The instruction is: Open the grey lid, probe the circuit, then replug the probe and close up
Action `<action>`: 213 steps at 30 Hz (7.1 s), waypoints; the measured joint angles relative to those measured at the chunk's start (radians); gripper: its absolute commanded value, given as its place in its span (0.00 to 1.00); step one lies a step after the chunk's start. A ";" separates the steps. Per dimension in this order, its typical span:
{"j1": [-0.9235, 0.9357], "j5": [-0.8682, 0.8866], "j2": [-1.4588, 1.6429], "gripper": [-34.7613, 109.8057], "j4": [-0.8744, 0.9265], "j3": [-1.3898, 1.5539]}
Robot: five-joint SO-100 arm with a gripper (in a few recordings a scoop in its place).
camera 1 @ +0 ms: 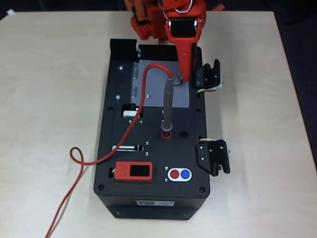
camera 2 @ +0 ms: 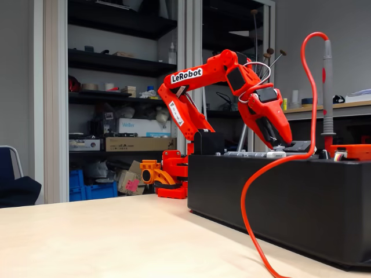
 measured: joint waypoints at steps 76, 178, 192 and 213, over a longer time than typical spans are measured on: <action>0.649 -0.020 -0.140 0.32 -0.012 -0.383; 0.189 1.154 -0.586 0.36 -0.097 -0.755; 0.207 1.138 -0.793 0.34 -0.038 -0.979; 0.224 1.058 -0.798 0.26 0.023 -0.968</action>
